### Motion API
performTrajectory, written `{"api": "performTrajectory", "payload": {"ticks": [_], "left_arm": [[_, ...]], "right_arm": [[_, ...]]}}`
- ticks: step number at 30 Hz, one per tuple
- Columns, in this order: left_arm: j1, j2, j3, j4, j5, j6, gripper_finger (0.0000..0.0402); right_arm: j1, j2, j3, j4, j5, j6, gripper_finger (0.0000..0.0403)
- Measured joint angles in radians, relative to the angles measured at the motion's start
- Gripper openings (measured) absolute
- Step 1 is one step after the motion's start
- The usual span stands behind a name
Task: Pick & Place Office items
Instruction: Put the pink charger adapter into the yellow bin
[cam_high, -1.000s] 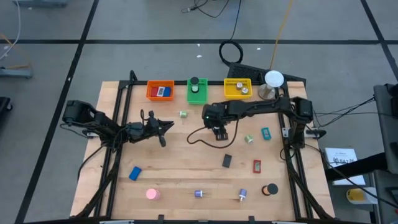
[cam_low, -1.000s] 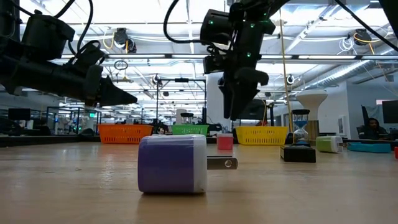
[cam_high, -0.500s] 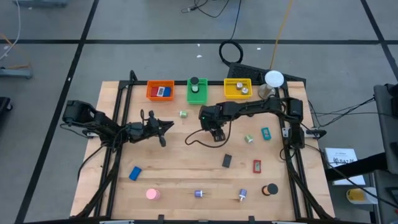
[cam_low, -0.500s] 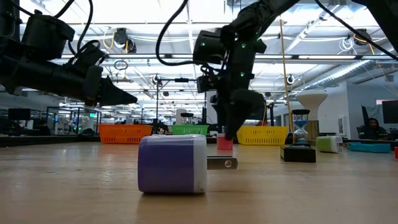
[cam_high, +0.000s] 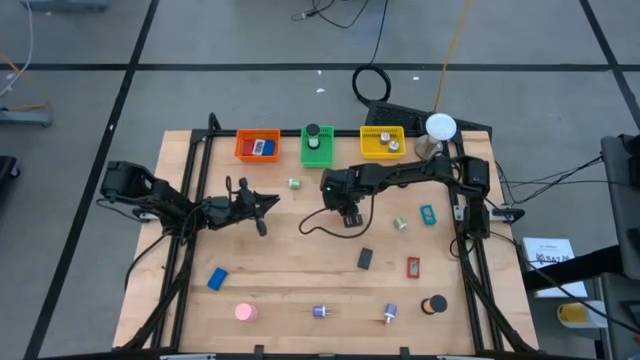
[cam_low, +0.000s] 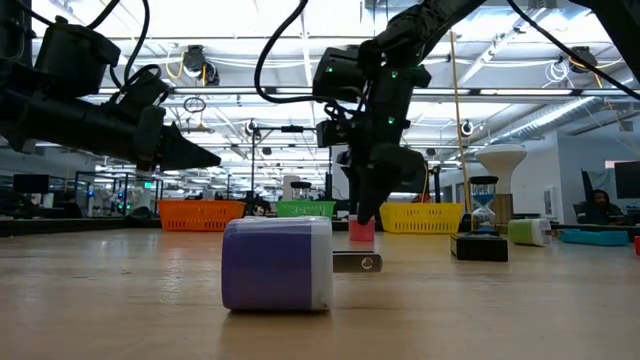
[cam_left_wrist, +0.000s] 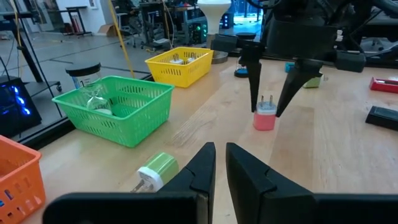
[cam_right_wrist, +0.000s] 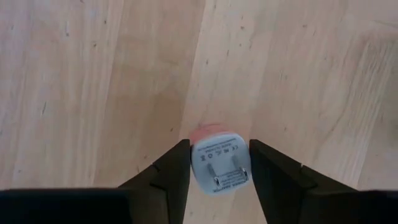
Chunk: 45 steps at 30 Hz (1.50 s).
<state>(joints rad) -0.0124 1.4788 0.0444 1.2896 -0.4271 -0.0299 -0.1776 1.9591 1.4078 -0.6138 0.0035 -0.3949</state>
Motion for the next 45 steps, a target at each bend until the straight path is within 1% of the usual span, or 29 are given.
{"api": "performTrajectory", "payload": {"ticks": [3,8,12,14,17,22,28,32,38,45], "left_arm": [[0.000,0.000,0.000,0.000,0.000,0.001,0.0035],[0.000,0.000,0.000,0.000,0.000,0.001,0.0035],[0.000,0.000,0.000,0.000,-0.001,0.001,0.0035],[0.000,0.000,0.000,0.000,-0.001,0.000,0.0035],[0.000,0.000,0.000,0.000,-0.002,0.001,0.0035],[0.000,0.000,0.000,0.001,-0.002,0.000,0.0035],[0.000,0.000,0.000,0.003,-0.002,0.000,0.0035],[0.000,0.000,0.000,0.003,-0.002,0.000,0.0035],[0.000,0.000,0.000,0.002,-0.002,0.002,0.0035],[0.000,0.000,0.000,0.002,-0.002,0.007,0.0035]], "right_arm": [[-0.005,0.000,0.000,0.000,-0.001,0.015,0.0146],[-0.020,-0.022,-0.004,-0.014,-0.003,0.056,0.0132],[-0.059,-0.085,-0.006,-0.042,-0.001,0.096,0.0131],[-0.086,-0.124,-0.003,-0.058,0.004,0.104,0.0131],[-0.138,-0.182,-0.004,-0.091,0.052,0.110,0.0131],[-0.274,-0.232,0.061,-0.160,0.108,0.096,0.0131],[-0.460,-0.197,0.087,-0.169,0.100,-0.045,0.0132],[-0.544,-0.139,0.085,-0.147,0.100,-0.134,0.0132],[-0.594,-0.059,0.086,-0.041,0.055,-0.216,0.0132],[-0.610,0.015,0.086,-0.020,0.050,-0.289,0.0132]]}}
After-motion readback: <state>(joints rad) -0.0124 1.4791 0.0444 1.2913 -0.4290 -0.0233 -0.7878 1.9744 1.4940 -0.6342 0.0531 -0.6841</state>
